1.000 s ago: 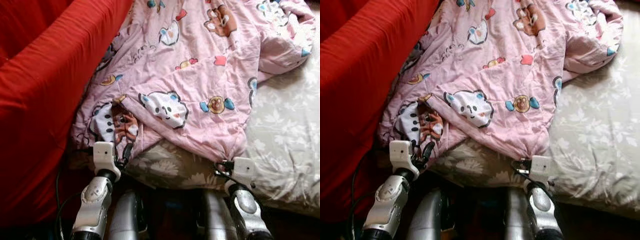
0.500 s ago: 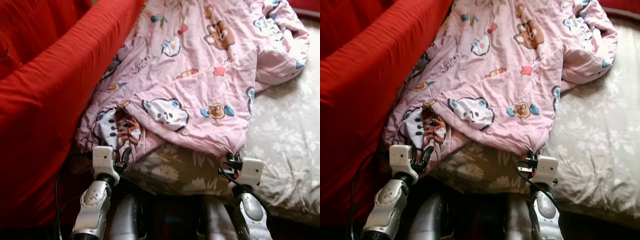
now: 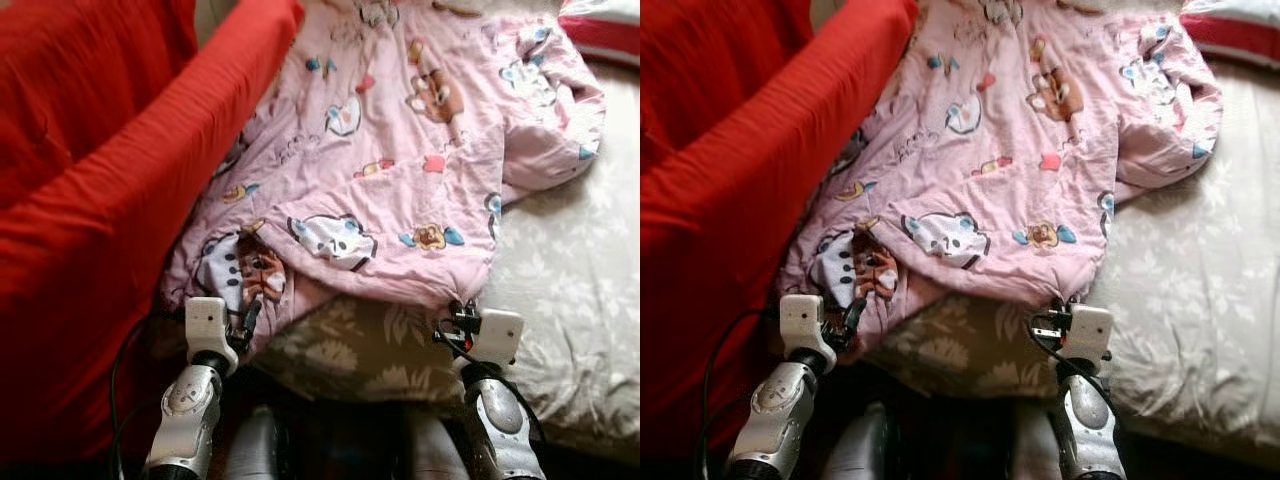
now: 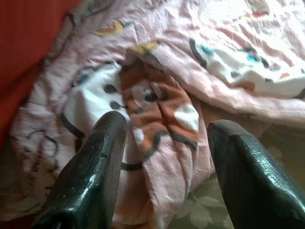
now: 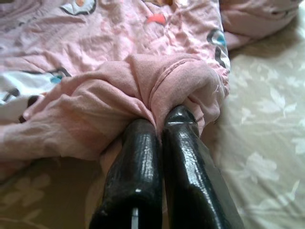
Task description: Clean up the room
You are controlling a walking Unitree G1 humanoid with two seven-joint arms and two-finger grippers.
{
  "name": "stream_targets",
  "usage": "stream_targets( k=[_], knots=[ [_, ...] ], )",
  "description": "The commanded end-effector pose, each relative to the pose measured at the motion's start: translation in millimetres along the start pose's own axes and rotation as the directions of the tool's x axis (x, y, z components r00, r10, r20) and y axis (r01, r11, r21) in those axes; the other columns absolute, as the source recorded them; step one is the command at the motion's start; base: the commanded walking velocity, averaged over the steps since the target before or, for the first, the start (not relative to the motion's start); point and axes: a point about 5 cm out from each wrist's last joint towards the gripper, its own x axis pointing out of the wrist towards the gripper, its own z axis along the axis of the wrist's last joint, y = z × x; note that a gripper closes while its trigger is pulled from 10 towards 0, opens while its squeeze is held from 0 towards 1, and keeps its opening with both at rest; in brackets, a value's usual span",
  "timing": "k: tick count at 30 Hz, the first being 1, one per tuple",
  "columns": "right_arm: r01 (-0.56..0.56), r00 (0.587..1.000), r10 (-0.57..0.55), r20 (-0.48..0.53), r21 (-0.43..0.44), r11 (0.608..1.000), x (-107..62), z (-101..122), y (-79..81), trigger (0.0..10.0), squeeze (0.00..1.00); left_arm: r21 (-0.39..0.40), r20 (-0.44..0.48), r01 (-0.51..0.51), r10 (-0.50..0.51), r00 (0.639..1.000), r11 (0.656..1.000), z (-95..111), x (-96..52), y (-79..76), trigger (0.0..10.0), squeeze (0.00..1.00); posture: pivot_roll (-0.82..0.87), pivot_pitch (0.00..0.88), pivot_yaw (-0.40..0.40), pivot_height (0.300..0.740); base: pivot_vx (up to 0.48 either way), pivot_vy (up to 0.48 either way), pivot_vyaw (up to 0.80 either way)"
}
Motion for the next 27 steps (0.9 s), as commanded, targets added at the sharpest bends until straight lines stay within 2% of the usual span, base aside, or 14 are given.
stream_targets(
  k=[1,12,27],
  knots=[
    [0.006,1.000,-0.006,-0.008,0.008,1.000,-2.7,-1.9,-1.3,10.0,0.00,0.000,-0.025,-0.027,0.027,0.999,1.000,-7.0,-3.8,7.0,10.0,0.00,-0.04,0.215,0.051,0.740,0.000,0.000,0.00],
    [-0.002,1.000,0.002,0.001,0.000,1.000,-2.9,-0.3,-0.1,10.0,0.00,-0.005,-0.038,-0.041,0.041,0.998,0.999,-13.0,-6.9,9.4,10.0,0.00,-0.04,0.223,0.047,0.740,0.000,0.000,0.00],
    [-0.007,1.000,0.007,0.004,0.007,1.000,-2.1,0.9,2.7,10.0,0.00,0.017,-0.035,-0.007,0.008,0.999,1.000,-12.6,-5.1,5.0,10.0,0.00,-0.04,0.222,0.051,0.740,0.000,-0.034,0.00]
  ],
)
